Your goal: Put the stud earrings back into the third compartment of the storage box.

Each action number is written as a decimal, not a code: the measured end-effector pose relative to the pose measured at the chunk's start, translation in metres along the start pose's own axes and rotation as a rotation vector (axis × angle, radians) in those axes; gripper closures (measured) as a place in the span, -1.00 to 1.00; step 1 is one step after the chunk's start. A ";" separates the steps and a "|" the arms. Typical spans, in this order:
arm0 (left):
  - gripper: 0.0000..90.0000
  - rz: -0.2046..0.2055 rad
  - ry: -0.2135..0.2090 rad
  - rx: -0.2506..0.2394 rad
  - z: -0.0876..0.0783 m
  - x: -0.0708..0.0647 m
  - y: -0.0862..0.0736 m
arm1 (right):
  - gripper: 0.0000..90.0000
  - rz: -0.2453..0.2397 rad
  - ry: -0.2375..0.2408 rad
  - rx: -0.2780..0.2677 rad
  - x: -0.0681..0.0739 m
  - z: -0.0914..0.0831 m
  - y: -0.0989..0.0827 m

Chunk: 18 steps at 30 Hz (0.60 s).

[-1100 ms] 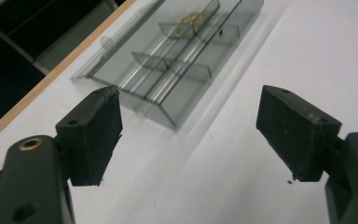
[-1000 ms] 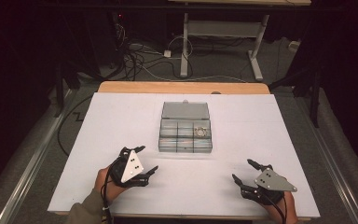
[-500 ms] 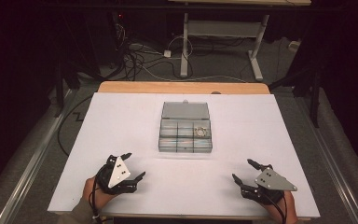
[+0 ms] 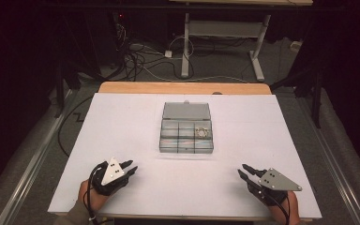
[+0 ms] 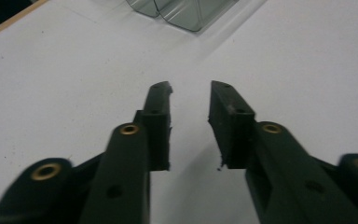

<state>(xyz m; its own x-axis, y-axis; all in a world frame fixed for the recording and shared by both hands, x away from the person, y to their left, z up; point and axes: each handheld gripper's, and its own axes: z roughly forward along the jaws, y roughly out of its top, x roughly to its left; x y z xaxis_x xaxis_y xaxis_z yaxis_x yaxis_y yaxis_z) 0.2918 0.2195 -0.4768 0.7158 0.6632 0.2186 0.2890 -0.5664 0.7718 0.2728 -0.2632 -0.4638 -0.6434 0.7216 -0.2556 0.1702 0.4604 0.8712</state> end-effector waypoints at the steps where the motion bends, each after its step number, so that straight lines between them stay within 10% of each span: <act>1: 0.73 -0.001 -0.008 0.005 0.000 0.000 0.000 | 0.83 -0.002 0.002 0.001 0.000 0.000 0.000; 18: 0.93 -0.014 -0.045 0.030 0.004 0.005 -0.001 | 1.00 -0.009 0.014 0.032 -0.006 0.008 0.000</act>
<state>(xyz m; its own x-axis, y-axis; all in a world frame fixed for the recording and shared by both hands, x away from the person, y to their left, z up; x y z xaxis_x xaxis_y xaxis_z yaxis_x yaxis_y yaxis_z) 0.2972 0.2213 -0.4786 0.7396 0.6485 0.1802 0.3176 -0.5723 0.7561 0.2825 -0.2636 -0.4650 -0.6552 0.7104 -0.2569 0.1886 0.4832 0.8550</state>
